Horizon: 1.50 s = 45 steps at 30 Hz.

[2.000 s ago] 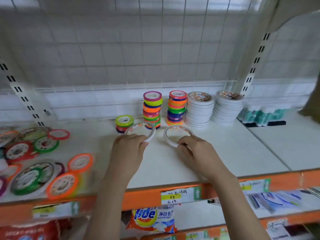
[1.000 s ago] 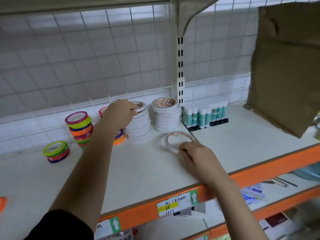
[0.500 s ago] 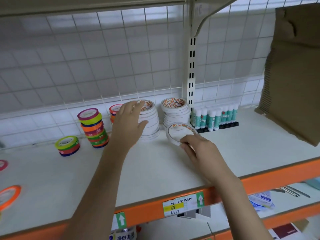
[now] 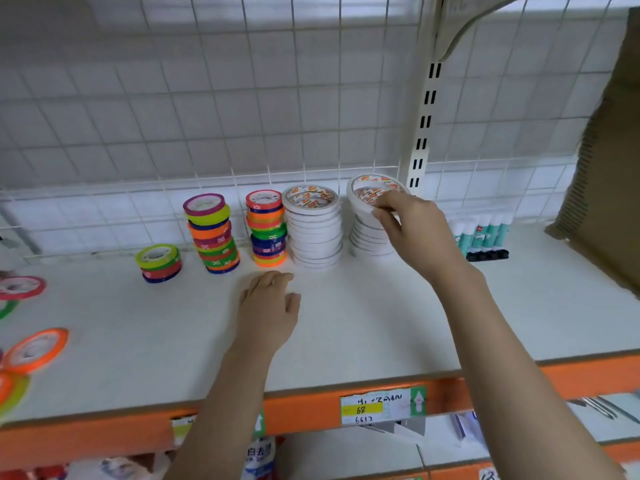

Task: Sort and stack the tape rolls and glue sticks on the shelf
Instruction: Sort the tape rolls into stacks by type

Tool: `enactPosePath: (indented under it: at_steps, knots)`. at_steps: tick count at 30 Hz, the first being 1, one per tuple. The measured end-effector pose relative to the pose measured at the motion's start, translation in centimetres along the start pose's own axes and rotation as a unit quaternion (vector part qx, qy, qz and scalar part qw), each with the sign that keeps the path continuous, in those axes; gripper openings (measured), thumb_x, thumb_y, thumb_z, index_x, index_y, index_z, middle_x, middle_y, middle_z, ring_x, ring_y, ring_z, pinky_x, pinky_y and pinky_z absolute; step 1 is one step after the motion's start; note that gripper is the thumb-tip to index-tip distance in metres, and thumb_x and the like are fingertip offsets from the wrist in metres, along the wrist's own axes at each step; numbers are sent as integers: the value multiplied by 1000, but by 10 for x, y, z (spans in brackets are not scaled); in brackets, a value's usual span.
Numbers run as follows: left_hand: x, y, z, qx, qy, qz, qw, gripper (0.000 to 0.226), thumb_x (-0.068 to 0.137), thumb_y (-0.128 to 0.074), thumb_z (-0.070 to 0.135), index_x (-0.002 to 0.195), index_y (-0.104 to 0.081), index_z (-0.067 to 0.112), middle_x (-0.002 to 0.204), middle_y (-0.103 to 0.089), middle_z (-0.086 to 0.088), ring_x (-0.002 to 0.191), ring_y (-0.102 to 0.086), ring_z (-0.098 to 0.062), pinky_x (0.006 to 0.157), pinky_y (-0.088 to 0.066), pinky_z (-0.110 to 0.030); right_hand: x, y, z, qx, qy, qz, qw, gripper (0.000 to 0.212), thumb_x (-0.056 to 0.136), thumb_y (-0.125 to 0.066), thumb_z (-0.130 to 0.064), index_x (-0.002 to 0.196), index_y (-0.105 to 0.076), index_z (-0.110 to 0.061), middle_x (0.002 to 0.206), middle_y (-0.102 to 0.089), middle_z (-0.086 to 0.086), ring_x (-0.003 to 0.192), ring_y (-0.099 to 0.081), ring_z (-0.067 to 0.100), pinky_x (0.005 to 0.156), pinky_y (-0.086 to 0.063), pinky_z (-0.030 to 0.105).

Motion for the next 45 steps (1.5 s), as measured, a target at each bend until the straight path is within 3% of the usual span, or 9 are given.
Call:
enactPosePath:
  at_steps: [4,10,19,26,30,32,39,42,45]
  knots:
    - [0,-8,-4,21,13,-28,999,42,96,-42,29,137,-43,19,141,-42,1,132,-34,-18,110,-25,-32,25,-17,20,-59,-28,-45,997,23,96,-49,-21,110,-62,-11,104,-67,13,97,-57,35,74,-40,34]
    - [-1,-9,-1,18,14,-39,999,39,97,-41,27,134,-46,18,138,-45,1,130,-36,-16,109,-26,-30,39,-35,36,-108,-50,-104,987,26,97,-46,-21,114,-62,-10,107,-66,16,99,-54,38,80,-45,40]
    - [-2,-9,-1,8,13,-37,999,36,97,-42,26,131,-50,16,133,-51,0,126,-41,-16,107,-30,-30,35,-51,38,-106,-73,-151,980,26,95,-46,-22,111,-63,-10,107,-64,16,100,-55,37,80,-47,40]
    - [-6,-4,-3,2,11,-25,1000,36,97,-43,27,131,-50,16,133,-50,0,127,-39,-16,107,-28,-28,21,-41,21,-57,-60,-83,993,41,91,-56,-19,128,-51,-3,129,-52,16,122,-44,32,96,-37,35]
    - [-8,9,-9,-12,14,-2,1000,37,96,-45,28,131,-49,16,133,-50,0,128,-39,-16,108,-28,-29,-13,-34,-8,-28,-48,30,998,35,83,-56,-9,114,-58,5,115,-58,25,108,-52,41,93,-38,38]
    - [-11,18,-11,-2,-1,3,1000,39,96,-44,30,133,-47,18,135,-48,1,129,-37,-15,109,-27,-29,-34,-45,-23,-15,-60,41,997,32,78,-54,-10,106,-60,5,106,-60,24,101,-55,42,89,-37,37]
    - [-34,47,-71,30,-3,-25,999,38,96,-43,35,132,-47,24,135,-48,6,129,-36,-14,106,-22,-26,-85,-109,-95,4,-70,-48,996,32,71,-57,-11,98,-65,4,90,-66,21,89,-62,41,82,-53,47]
    - [-44,65,-113,36,19,-36,999,36,96,-43,37,129,-49,25,132,-51,7,126,-40,-13,104,-25,-27,-86,-141,-134,11,-55,-102,993,30,75,-53,-15,96,-67,2,91,-68,17,94,-62,41,88,-50,46]
    - [-52,91,-159,45,45,-35,997,37,95,-43,37,129,-50,25,132,-51,6,125,-42,-14,103,-28,-29,-81,-174,-178,23,-29,-150,988,40,82,-36,-25,95,-67,-3,97,-67,13,98,-58,36,98,-46,43]
Point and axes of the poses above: each hand's wrist, its own x-axis towards the middle knuckle, its own y-axis out of the back of the hand, z = x × y, the point moved 10 cm from there along x, towards the middle knuckle
